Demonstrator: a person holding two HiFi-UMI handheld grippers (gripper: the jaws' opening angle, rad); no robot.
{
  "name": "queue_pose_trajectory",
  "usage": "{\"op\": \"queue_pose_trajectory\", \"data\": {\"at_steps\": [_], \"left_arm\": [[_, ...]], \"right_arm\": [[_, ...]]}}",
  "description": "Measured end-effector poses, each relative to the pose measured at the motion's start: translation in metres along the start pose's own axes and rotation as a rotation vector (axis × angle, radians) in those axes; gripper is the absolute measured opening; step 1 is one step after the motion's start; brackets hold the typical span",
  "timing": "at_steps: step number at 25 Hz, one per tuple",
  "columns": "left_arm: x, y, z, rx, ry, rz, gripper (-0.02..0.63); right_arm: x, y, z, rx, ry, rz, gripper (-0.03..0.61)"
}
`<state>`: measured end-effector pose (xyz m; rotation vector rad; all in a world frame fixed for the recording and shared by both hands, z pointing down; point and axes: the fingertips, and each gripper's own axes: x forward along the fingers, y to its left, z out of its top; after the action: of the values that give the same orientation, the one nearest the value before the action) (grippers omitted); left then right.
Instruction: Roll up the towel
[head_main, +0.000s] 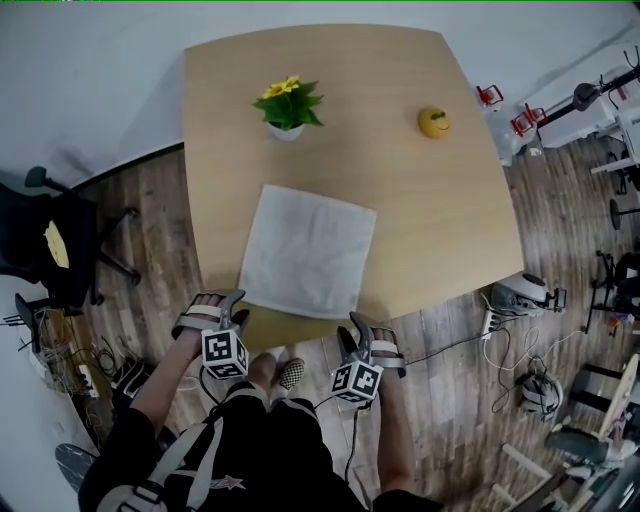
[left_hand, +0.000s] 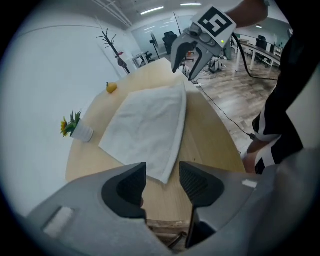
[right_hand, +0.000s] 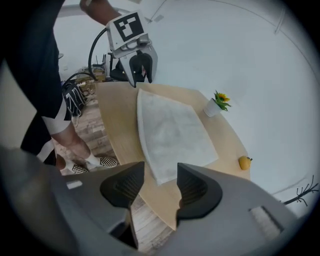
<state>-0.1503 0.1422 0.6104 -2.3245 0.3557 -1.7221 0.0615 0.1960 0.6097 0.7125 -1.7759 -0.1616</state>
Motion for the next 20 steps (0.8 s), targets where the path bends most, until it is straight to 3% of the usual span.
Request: {"op": "queue_pose_trajectory", "data": {"at_steps": [6, 17, 19, 20], "left_arm": [[0.018, -0.002, -0.01, 0.076, 0.052, -0.045, 0.224], [0.034, 0.002, -0.022, 0.127, 0.095, -0.081, 0.199], [0.034, 0.004, -0.021, 0.142, 0.089, -0.069, 0.124], [0.035, 0.005, -0.021, 0.15, 0.088, -0.07, 0.123]], "right_arm": [[0.015, 0.004, -0.009, -0.048, 0.046, 0.043, 0.209], [0.03, 0.005, -0.01, -0.108, 0.08, 0.087, 0.18], [0.031, 0.005, -0.01, -0.109, 0.084, 0.092, 0.157], [0.032, 0.005, -0.01, -0.108, 0.086, 0.093, 0.147]]}}
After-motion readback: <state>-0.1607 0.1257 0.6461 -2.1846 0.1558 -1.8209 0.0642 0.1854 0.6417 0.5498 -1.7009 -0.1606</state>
